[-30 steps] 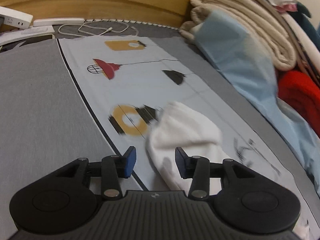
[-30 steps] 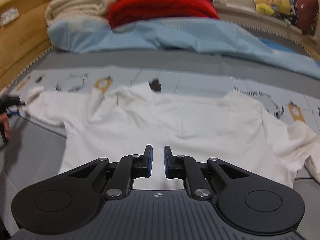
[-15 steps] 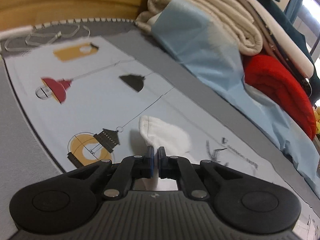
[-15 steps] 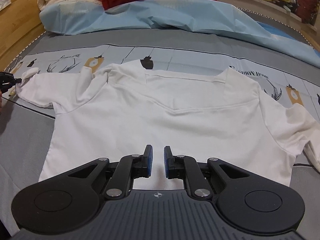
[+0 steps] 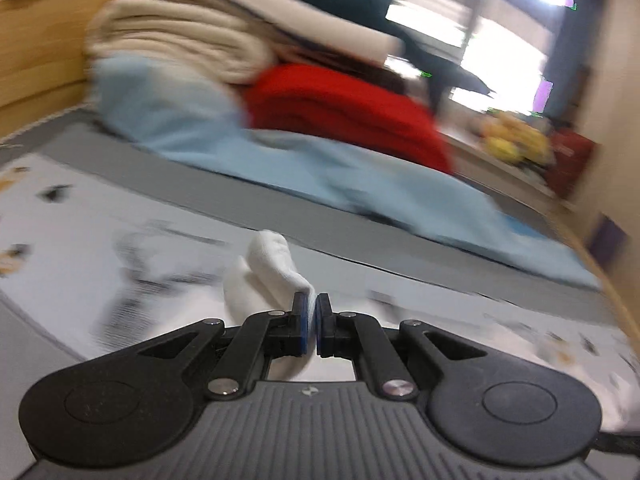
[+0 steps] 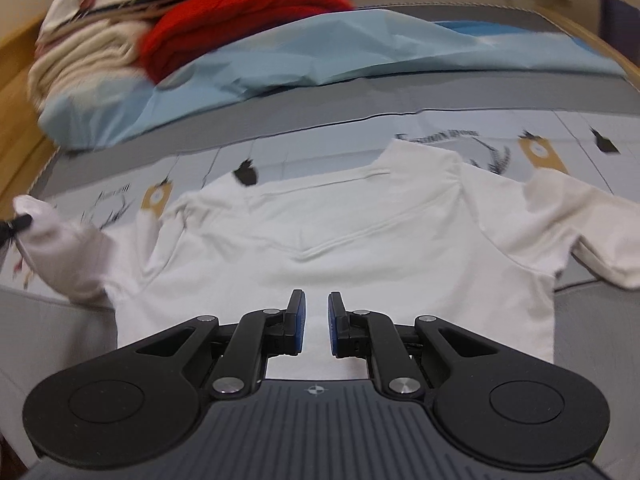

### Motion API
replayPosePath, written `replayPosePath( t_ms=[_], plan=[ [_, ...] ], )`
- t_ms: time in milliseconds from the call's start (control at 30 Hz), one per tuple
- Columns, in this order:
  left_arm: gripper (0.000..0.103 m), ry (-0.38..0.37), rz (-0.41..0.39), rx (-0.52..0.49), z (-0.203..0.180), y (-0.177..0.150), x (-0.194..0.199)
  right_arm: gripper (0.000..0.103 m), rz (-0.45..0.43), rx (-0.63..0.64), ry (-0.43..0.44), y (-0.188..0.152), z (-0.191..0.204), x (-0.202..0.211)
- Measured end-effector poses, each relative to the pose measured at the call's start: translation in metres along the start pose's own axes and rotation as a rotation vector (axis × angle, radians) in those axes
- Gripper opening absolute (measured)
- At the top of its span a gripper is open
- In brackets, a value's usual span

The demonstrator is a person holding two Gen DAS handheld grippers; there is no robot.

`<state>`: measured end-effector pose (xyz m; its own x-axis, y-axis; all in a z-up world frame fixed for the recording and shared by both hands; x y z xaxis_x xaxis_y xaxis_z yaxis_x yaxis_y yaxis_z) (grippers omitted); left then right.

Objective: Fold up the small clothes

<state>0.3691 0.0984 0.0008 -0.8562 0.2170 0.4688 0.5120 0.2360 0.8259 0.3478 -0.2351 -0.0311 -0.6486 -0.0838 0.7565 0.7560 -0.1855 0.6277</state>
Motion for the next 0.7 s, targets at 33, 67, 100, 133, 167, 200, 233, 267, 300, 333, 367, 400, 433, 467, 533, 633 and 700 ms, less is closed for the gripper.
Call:
replayPosePath(
  t_ms=[33, 67, 100, 133, 167, 200, 233, 267, 300, 333, 367, 400, 433, 467, 533, 633, 700],
  plan=[
    [0.003, -0.033, 0.009, -0.023, -0.026, -0.009, -0.007, 0.012, -0.005, -0.02, -0.006, 0.001, -0.005, 0.002],
    [0.003, -0.071, 0.029, -0.034, -0.054, -0.02, -0.018, 0.012, -0.013, -0.041, -0.016, 0.002, -0.011, 0.003],
    [0.003, -0.107, 0.059, -0.033, -0.079, -0.031, -0.028, 0.012, -0.02, -0.061, -0.028, 0.002, -0.017, 0.005],
    [0.003, -0.139, 0.082, -0.029, -0.098, -0.043, -0.037, 0.012, -0.027, -0.085, -0.043, 0.003, -0.025, 0.006],
    [0.003, -0.185, 0.114, -0.024, -0.119, -0.055, -0.047, 0.012, -0.031, -0.107, -0.057, 0.004, -0.033, 0.007],
    [0.004, -0.226, 0.152, -0.016, -0.134, -0.065, -0.054, 0.012, -0.037, -0.134, -0.074, 0.005, -0.042, 0.007],
    [0.005, -0.273, 0.214, -0.004, -0.148, -0.076, -0.063, 0.012, -0.042, -0.16, -0.09, 0.006, -0.051, 0.008],
    [0.006, -0.298, 0.271, 0.003, -0.159, -0.084, -0.069, 0.012, -0.046, -0.192, -0.107, 0.008, -0.06, 0.008],
    [0.008, -0.306, 0.298, -0.004, -0.164, -0.087, -0.07, 0.012, -0.049, -0.219, -0.118, 0.01, -0.068, 0.007],
    [0.012, -0.312, 0.305, -0.019, -0.166, -0.087, -0.066, 0.012, -0.05, -0.249, -0.124, 0.011, -0.076, 0.006],
    [0.014, -0.311, 0.295, -0.022, -0.162, -0.082, -0.064, 0.012, -0.049, -0.276, -0.127, 0.012, -0.083, 0.005],
    [0.017, -0.304, 0.28, -0.02, -0.158, -0.076, -0.057, 0.012, -0.047, -0.292, -0.127, 0.012, -0.088, 0.004],
    [0.017, -0.281, 0.264, -0.013, -0.149, -0.066, -0.051, 0.012, -0.044, -0.307, -0.123, 0.013, -0.091, 0.003],
    [0.018, -0.25, 0.245, -0.002, -0.139, -0.058, -0.047, 0.012, -0.043, -0.32, -0.115, 0.013, -0.093, 0.001],
    [0.018, -0.189, 0.186, 0.039, -0.111, -0.042, -0.04, 0.012, -0.034, -0.344, -0.098, 0.012, -0.096, -0.003],
    [0.018, -0.062, 0.109, 0.066, -0.072, -0.035, -0.031, 0.012, 0.003, -0.367, -0.092, 0.008, -0.096, -0.015],
    [0.018, 0.061, 0.153, 0.095, -0.047, -0.029, -0.038, 0.013, 0.051, -0.358, -0.083, 0.002, -0.094, -0.03]
  ],
)
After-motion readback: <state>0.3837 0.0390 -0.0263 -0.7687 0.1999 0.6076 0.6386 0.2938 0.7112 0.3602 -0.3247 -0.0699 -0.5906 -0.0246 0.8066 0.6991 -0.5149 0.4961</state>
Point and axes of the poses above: each gripper's, at about its wrist camera, not at the fingertips, and x roughly against the way its jaws point, z to its left, y to its top, the point moved 2 cm from there along -x, roughly the way its jaws point, and after that the axes turned 10 degrees about -y, right-handed, at the moved point
